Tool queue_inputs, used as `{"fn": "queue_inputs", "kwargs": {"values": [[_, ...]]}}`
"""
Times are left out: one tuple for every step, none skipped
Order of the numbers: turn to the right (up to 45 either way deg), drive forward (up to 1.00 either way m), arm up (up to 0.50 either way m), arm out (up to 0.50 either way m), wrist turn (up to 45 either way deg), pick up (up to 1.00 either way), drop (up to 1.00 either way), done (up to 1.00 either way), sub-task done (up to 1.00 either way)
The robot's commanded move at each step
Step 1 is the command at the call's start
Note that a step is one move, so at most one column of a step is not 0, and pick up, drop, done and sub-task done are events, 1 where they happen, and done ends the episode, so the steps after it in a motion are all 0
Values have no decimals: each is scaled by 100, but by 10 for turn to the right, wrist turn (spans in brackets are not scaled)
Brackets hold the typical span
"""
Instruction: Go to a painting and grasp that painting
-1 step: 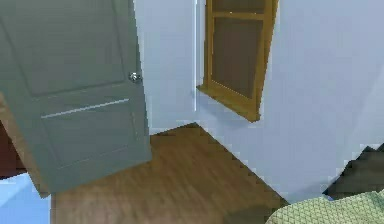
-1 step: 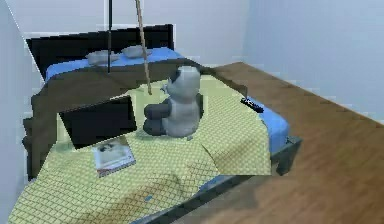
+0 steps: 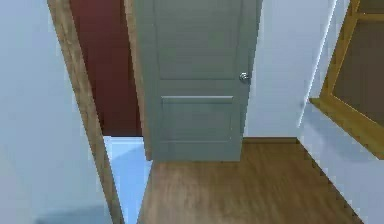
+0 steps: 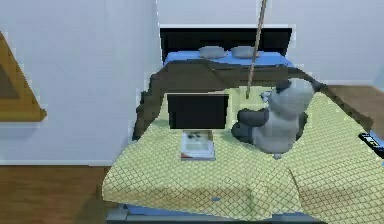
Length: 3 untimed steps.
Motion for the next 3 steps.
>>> {"fn": "queue_inputs", "kwargs": {"values": [[0, 90, 0, 0, 0, 0, 0, 0, 0], [-300, 0, 0, 0, 0, 0, 0, 0, 0], [-30, 0, 0, 0, 0, 0, 0, 0, 0]]}}
